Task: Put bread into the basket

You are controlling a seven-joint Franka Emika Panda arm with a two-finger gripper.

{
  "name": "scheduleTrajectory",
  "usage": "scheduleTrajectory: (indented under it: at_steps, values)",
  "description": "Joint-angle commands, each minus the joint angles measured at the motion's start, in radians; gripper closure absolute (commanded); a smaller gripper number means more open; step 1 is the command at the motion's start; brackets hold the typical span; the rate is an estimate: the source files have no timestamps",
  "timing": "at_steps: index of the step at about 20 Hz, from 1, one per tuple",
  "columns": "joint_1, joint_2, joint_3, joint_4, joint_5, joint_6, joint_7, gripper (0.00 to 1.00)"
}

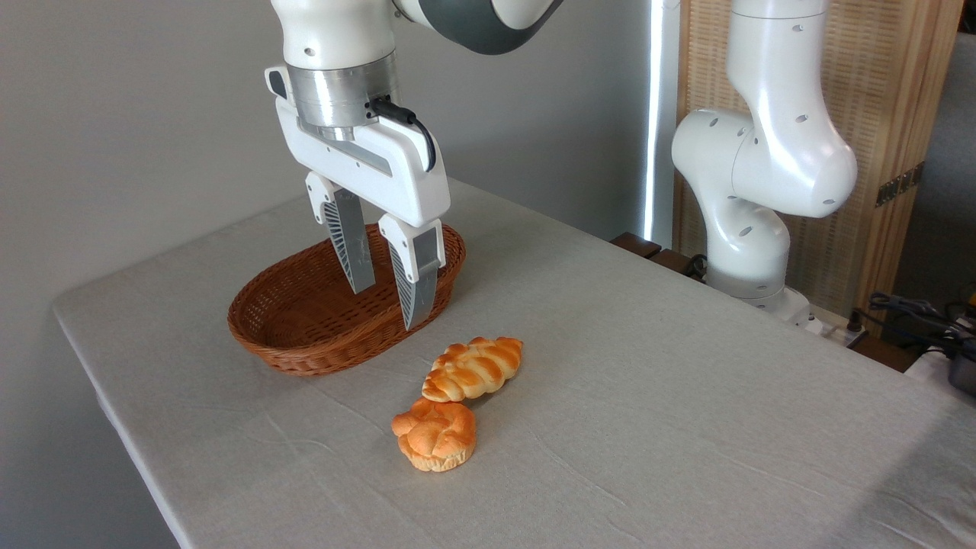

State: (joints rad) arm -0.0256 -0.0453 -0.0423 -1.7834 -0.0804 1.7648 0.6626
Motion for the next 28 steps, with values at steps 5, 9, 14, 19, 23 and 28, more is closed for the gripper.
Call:
scheduleTrajectory:
  at_steps: [5, 9, 14, 19, 23, 28]
  values:
    - [0.006, 0.004, 0.001, 0.002, -0.012, -0.021, 0.012, 0.0]
    - [-0.007, -0.014, -0.011, -0.073, -0.012, -0.021, 0.011, 0.0]
    - [-0.028, -0.05, -0.011, -0.163, -0.006, -0.01, 0.009, 0.0]
    - [-0.025, -0.077, -0.001, -0.257, 0.016, 0.015, 0.011, 0.0]
    - [-0.02, -0.05, 0.001, -0.269, 0.016, 0.042, 0.011, 0.0]
    - [-0.017, -0.016, 0.002, -0.269, 0.019, 0.068, 0.011, 0.0]
